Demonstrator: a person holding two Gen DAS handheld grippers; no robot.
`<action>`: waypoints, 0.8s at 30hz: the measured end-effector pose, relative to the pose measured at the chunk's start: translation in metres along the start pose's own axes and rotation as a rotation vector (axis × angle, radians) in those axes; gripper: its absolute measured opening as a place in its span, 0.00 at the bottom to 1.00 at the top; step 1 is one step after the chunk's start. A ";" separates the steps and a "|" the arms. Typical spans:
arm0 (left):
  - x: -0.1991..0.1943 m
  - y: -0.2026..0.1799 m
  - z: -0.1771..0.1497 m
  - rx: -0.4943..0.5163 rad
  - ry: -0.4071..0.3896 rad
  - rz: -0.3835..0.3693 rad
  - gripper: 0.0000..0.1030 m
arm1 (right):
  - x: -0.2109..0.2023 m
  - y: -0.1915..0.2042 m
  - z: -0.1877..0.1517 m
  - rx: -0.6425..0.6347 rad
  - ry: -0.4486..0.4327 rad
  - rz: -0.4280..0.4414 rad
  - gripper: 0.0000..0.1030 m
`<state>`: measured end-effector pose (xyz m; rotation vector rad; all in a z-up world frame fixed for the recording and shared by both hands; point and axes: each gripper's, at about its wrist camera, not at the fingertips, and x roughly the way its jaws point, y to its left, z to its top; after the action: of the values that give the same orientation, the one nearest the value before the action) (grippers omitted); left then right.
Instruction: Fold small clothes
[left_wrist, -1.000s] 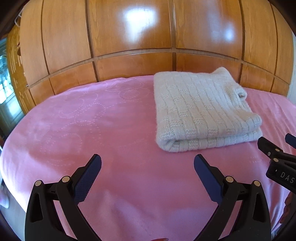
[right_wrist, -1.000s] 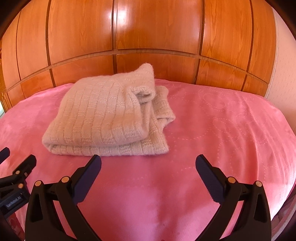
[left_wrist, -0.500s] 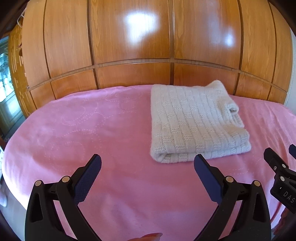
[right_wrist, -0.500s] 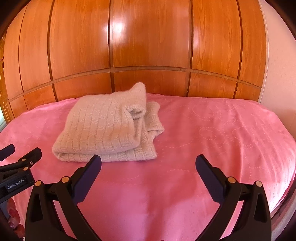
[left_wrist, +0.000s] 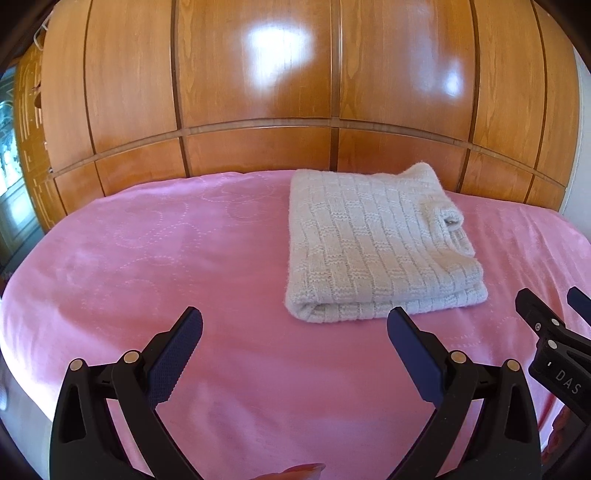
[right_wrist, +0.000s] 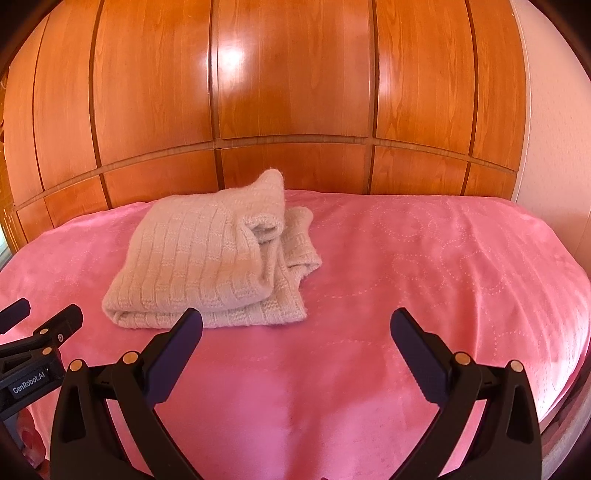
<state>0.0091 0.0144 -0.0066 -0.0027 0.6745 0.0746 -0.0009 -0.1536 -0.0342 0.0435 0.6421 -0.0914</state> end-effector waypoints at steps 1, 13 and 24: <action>0.000 0.000 0.000 0.001 -0.001 0.001 0.96 | 0.000 -0.001 0.000 0.002 0.002 0.001 0.98; 0.003 0.002 -0.001 -0.007 0.009 -0.007 0.96 | 0.000 0.001 0.000 -0.003 0.008 0.006 0.98; 0.002 0.001 -0.002 -0.005 0.010 -0.009 0.96 | -0.001 0.000 0.001 0.000 0.012 0.008 0.98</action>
<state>0.0090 0.0150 -0.0094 -0.0106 0.6847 0.0676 -0.0009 -0.1531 -0.0334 0.0471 0.6534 -0.0833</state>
